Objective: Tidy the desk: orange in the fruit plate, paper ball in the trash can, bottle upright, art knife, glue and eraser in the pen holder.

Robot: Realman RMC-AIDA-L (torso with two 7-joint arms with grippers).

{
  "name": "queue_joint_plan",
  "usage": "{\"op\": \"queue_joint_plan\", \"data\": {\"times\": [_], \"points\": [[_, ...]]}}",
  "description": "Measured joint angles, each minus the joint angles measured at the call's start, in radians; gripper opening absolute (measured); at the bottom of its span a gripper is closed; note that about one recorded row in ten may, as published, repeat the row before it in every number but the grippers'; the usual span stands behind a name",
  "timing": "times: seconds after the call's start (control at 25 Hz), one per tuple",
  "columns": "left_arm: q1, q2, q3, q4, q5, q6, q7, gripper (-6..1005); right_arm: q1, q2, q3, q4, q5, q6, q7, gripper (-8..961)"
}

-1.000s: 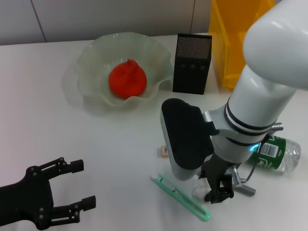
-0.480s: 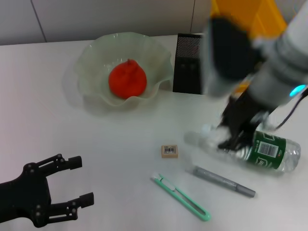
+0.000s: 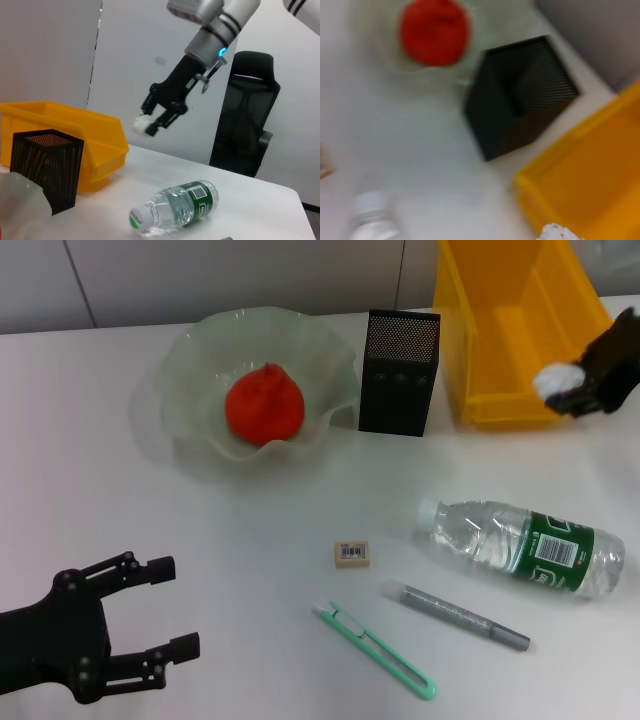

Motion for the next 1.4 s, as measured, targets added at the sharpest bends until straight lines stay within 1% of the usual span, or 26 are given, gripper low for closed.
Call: {"op": "queue_joint_plan", "data": {"times": [0.04, 0.08, 0.12, 0.16, 0.2, 0.24, 0.28, 0.32, 0.44, 0.48, 0.52, 0.56, 0.6, 0.68, 0.8, 0.92, 1.16, 1.24, 1.28, 1.32, 1.36, 1.4], "points": [[-0.002, 0.000, -0.001, 0.000, 0.000, 0.000, 0.000, 860, -0.013, 0.002, 0.010, 0.010, 0.000, 0.050, -0.008, 378], [-0.004, 0.000, -0.001, 0.000, 0.000, 0.000, 0.000, 860, -0.035, 0.004, 0.021, 0.041, 0.005, 0.149, -0.017, 378], [-0.004, 0.000, -0.001, 0.000, 0.000, 0.000, 0.000, 860, -0.035, 0.004, 0.021, 0.041, 0.005, 0.149, -0.017, 383], [-0.005, 0.000, -0.001, 0.000, 0.000, 0.000, 0.000, 860, -0.051, 0.006, 0.028, 0.088, 0.022, 0.253, -0.025, 387], [-0.006, 0.000, -0.001, 0.000, 0.000, 0.000, 0.000, 860, -0.051, 0.006, 0.028, 0.088, 0.022, 0.253, -0.025, 392], [-0.007, -0.001, -0.001, 0.000, 0.000, 0.000, 0.000, 861, -0.056, 0.006, 0.030, 0.113, 0.035, 0.301, -0.036, 397], [-0.008, -0.001, -0.001, 0.000, 0.000, 0.000, 0.000, 861, -0.065, 0.010, 0.032, 0.170, 0.076, 0.405, -0.073, 402], [-0.008, -0.001, -0.001, 0.000, 0.000, 0.000, 0.000, 861, -0.065, 0.010, 0.032, 0.170, 0.076, 0.405, -0.073, 406], [-0.009, -0.002, -0.001, 0.000, -0.001, 0.000, -0.005, 861, -0.068, 0.012, 0.032, 0.256, 0.144, 0.532, -0.135, 420], [-0.010, -0.003, -0.001, 0.000, -0.001, 0.000, -0.016, 861, -0.063, 0.012, 0.033, 0.315, 0.187, 0.605, -0.174, 425], [-0.010, -0.003, -0.001, 0.000, -0.001, 0.000, -0.016, 861, -0.063, 0.012, 0.033, 0.315, 0.187, 0.605, -0.174, 430], [-0.012, -0.003, -0.001, 0.000, 0.000, 0.000, -0.023, 860, -0.052, 0.009, 0.033, 0.374, 0.211, 0.659, -0.191, 434], [-0.012, -0.003, -0.001, 0.000, 0.000, 0.000, -0.023, 860, -0.052, 0.009, 0.033, 0.374, 0.211, 0.659, -0.191, 439], [-0.012, -0.003, -0.001, 0.000, 0.000, 0.005, -0.026, 860, -0.033, 0.004, 0.033, 0.443, 0.220, 0.708, -0.193, 449], [-0.012, -0.003, -0.001, 0.000, -0.001, 0.007, -0.026, 860, -0.030, 0.004, 0.032, 0.455, 0.220, 0.713, -0.197, 463], [-0.013, -0.003, -0.001, 0.001, -0.004, 0.009, -0.027, 861, -0.035, 0.011, 0.033, 0.444, 0.216, 0.715, -0.198, 477], [-0.016, -0.003, -0.001, 0.003, -0.002, 0.013, -0.033, 860, -0.039, 0.011, 0.034, 0.433, 0.217, 0.716, -0.194, 505], [-0.016, -0.003, -0.001, 0.004, -0.001, 0.013, -0.033, 860, -0.041, 0.011, 0.034, 0.423, 0.218, 0.708, -0.188, 737], [-0.016, -0.003, -0.001, 0.005, 0.000, 0.014, -0.033, 860, -0.047, 0.010, 0.035, 0.384, 0.214, 0.653, -0.141, 749], [-0.016, -0.003, -0.001, 0.005, 0.000, 0.014, -0.033, 860, -0.047, 0.010, 0.035, 0.384, 0.214, 0.653, -0.141, 761], [-0.016, -0.002, -0.001, 0.005, 0.000, 0.014, -0.033, 860, -0.048, 0.007, 0.035, 0.364, 0.207, 0.613, -0.108, 773], [-0.017, 0.000, -0.001, 0.005, 0.000, 0.015, -0.030, 860, -0.047, -0.005, 0.035, 0.302, 0.179, 0.476, -0.025, 785]]}}
